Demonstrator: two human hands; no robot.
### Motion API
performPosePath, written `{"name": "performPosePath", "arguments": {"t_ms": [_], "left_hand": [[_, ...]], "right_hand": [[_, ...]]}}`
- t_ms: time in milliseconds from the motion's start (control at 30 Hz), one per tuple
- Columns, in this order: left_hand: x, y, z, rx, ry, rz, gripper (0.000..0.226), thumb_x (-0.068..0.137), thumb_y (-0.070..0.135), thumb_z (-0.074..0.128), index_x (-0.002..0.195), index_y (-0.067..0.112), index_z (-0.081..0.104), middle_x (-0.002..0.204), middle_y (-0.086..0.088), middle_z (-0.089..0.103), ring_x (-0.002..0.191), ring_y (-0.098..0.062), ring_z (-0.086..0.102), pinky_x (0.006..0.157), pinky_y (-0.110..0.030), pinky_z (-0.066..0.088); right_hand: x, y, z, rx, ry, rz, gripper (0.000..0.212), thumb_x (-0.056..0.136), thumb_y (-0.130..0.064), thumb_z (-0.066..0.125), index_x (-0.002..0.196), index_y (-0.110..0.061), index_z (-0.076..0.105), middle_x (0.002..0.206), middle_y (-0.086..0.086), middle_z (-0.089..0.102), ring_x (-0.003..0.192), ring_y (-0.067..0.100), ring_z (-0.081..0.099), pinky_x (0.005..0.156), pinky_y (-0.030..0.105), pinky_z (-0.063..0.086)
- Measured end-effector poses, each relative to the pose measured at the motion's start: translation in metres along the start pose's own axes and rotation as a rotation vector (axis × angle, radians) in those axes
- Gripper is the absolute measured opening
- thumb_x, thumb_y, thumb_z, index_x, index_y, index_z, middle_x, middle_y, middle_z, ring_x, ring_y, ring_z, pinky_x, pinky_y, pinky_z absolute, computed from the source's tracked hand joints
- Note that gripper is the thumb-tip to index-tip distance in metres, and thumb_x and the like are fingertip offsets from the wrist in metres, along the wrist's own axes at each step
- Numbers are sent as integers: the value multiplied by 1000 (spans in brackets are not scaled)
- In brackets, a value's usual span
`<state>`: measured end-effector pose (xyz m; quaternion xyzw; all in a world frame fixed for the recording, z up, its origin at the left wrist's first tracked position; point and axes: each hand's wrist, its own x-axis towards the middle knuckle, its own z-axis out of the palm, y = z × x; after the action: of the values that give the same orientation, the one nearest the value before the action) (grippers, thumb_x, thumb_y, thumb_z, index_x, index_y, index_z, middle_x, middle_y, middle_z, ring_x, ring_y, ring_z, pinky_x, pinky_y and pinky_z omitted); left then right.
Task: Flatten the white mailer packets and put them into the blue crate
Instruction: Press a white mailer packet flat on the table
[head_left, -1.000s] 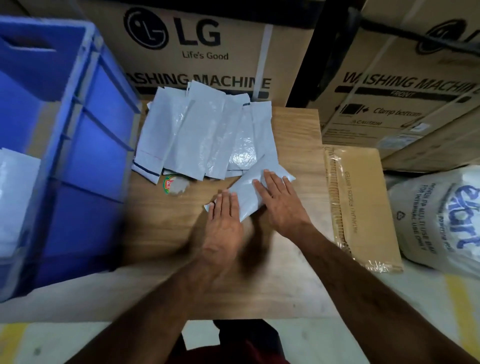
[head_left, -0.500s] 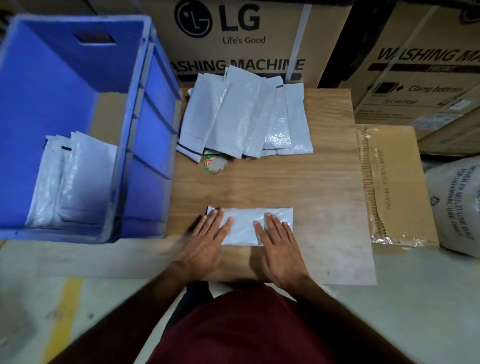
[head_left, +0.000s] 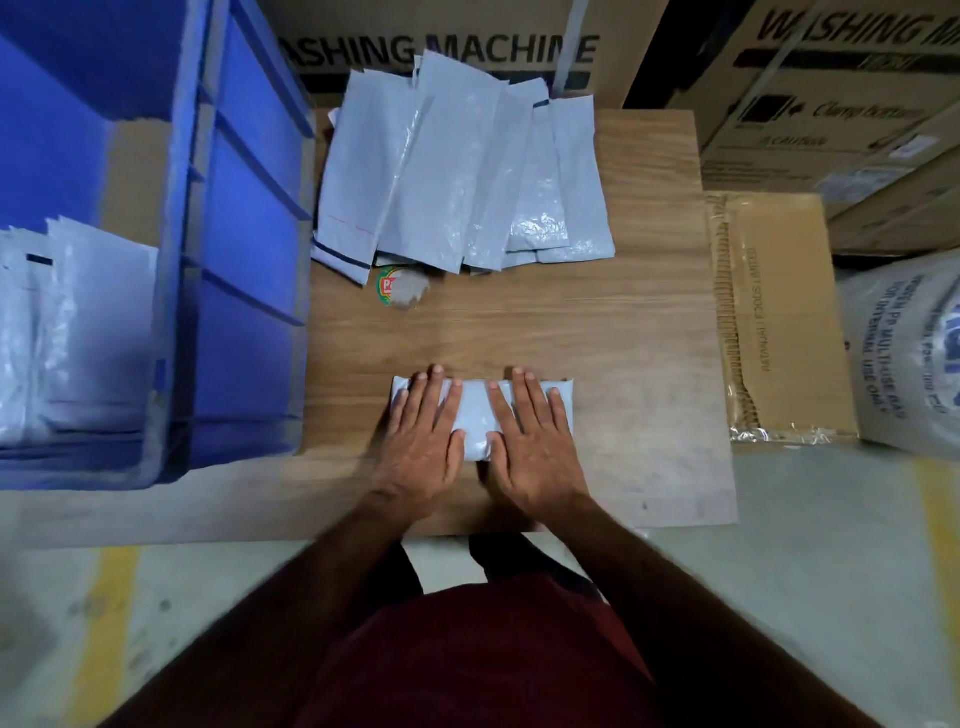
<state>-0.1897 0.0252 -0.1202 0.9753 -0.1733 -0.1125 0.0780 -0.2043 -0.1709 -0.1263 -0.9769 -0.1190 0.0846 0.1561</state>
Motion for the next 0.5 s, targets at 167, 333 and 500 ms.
{"name": "performPosePath", "arguments": {"t_ms": [167,333,500], "left_hand": [[1,4,7,0,2,-39,65,99,36,33,158,8,31,166,-19,22,153,-36,24,122,-51,21],[3,8,9,19,5,-58,66,99,36,34,158,9,30,166,-19,20,153,-36,22,123,-48,16],[3,13,7,14,5,-90,67,97,35,32,158,5,30,165,-22,19,153,-38,22,122,-50,16]], "right_hand": [[1,3,7,2,-7,-1,68,101,-35,38,162,-15,19,170,15,7,158,28,2,126,53,7],[1,3,11,-14,-20,-2,68,100,-35,37,162,-14,19,169,16,6,157,29,3,126,54,8],[2,6,9,18,-33,-20,66,103,-34,36,162,-14,18,170,15,3,158,28,-1,125,53,10]]}}
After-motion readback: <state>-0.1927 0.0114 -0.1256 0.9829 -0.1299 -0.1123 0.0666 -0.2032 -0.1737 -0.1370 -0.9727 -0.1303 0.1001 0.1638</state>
